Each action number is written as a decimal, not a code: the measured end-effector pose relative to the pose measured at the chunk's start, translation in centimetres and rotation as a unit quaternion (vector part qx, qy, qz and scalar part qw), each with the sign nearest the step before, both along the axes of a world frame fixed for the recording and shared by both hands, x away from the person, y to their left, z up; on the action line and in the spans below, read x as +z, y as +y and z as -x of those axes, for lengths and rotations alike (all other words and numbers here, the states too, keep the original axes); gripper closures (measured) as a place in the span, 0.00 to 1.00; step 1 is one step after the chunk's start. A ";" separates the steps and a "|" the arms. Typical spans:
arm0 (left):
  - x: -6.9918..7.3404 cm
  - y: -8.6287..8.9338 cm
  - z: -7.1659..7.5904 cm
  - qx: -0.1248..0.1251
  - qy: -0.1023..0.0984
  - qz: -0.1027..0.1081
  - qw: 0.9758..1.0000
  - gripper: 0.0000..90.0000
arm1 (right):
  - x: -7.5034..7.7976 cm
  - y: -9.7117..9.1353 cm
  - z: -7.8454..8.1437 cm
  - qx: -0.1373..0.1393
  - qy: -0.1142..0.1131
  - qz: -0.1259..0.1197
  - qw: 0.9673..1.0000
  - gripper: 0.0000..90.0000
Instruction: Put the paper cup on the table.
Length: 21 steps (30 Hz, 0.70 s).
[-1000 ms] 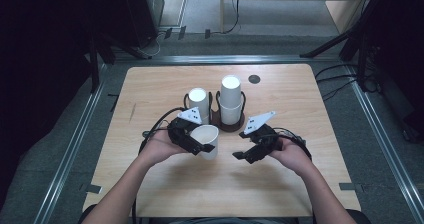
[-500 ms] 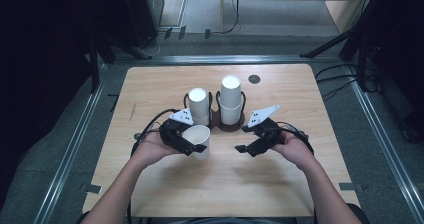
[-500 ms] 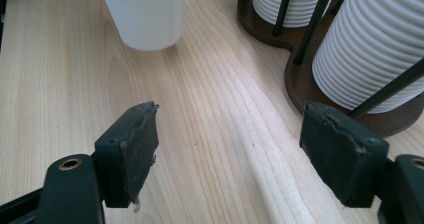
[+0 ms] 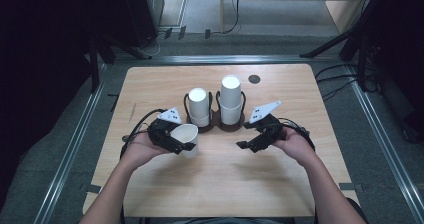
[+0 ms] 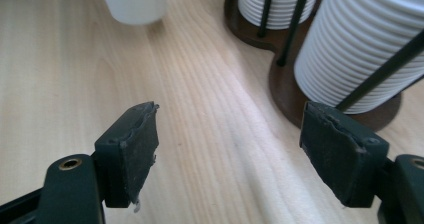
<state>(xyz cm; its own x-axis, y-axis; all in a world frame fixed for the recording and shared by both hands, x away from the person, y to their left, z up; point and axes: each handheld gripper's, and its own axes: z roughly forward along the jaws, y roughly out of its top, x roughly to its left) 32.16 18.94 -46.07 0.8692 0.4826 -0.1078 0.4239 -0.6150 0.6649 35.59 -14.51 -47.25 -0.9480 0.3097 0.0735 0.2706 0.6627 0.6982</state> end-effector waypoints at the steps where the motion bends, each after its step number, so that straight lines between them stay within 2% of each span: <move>1: 0.0 0.2 0.0 -0.001 0.001 0.002 1.000 0.27 | 0.0 0.0 0.0 -0.002 -0.005 0.001 1.000 0.26; 12: -0.3 1.8 -0.9 0.012 0.006 -0.002 1.000 0.27 | -0.3 -0.2 -0.3 -0.010 0.003 0.003 1.000 0.26; 21: -0.5 3.3 -1.6 0.032 0.011 -0.004 0.999 0.27 | -0.9 -0.1 -0.7 -0.008 0.012 0.014 1.000 0.26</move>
<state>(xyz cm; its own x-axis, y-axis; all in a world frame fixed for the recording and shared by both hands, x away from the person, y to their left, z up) 33.77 22.20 -46.62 0.8335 0.5386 -0.1230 0.4780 -0.5914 0.6495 36.26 -14.60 -48.11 -0.9410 0.3273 0.0865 0.2974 0.6769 0.6733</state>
